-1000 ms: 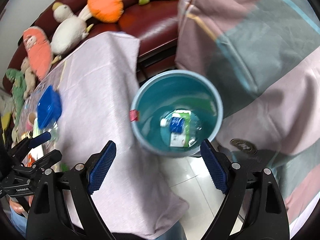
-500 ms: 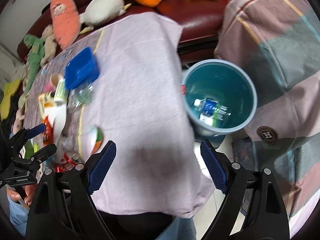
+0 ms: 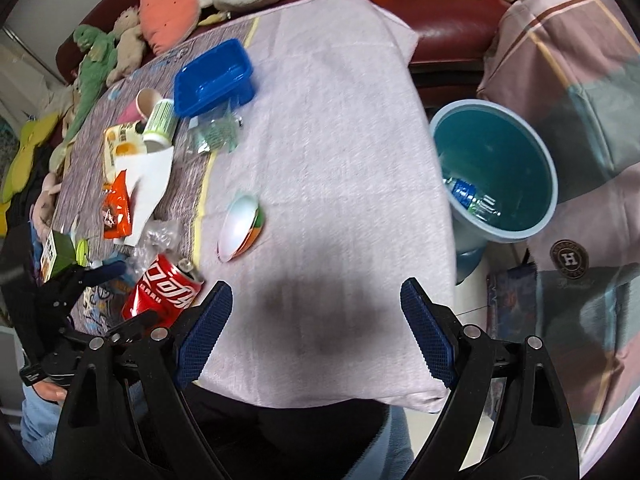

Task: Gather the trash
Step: 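Return the left tool to the table and grasp the red cola can, then lift the cola can with the left tool while the right tool grasps the clear plastic bag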

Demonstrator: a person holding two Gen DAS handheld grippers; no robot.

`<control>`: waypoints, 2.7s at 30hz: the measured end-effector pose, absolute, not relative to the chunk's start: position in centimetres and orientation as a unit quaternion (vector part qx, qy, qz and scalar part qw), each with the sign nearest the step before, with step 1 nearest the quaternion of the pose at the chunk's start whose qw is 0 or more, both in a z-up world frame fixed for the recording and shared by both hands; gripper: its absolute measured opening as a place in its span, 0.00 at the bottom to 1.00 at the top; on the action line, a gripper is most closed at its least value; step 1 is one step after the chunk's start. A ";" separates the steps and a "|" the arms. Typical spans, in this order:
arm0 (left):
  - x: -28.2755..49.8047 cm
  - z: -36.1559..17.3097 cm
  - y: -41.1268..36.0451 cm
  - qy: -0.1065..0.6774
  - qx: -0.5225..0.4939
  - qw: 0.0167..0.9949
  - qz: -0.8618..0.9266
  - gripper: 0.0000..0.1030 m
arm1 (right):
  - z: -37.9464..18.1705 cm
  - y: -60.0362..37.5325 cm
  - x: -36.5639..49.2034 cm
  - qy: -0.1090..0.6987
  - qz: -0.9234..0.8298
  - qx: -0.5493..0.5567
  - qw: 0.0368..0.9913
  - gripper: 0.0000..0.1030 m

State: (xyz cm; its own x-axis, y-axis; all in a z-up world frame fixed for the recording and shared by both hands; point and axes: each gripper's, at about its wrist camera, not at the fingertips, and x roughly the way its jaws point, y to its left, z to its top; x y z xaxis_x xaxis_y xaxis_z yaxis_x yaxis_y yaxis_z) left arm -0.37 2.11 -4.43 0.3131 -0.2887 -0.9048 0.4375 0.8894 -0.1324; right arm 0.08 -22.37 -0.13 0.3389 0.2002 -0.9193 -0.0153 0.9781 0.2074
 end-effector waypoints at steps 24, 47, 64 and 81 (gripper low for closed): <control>-0.7 -4.1 0.5 0.527 0.033 0.808 -0.262 0.48 | -2.7 -22.7 0.3 0.582 0.067 0.114 0.803 0.80; 2.4 -2.7 15.5 0.495 -0.077 0.853 -0.145 0.48 | -5.4 -4.9 4.9 0.619 0.215 0.014 0.755 0.80; 4.9 -4.4 15.3 0.512 -0.093 0.843 -0.141 0.48 | -5.5 -3.3 6.2 0.596 0.249 0.013 0.764 0.16; 6.6 1.6 8.3 0.472 -0.062 0.862 -0.173 0.47 | 1.4 -17.8 6.8 0.516 0.142 0.101 0.838 0.14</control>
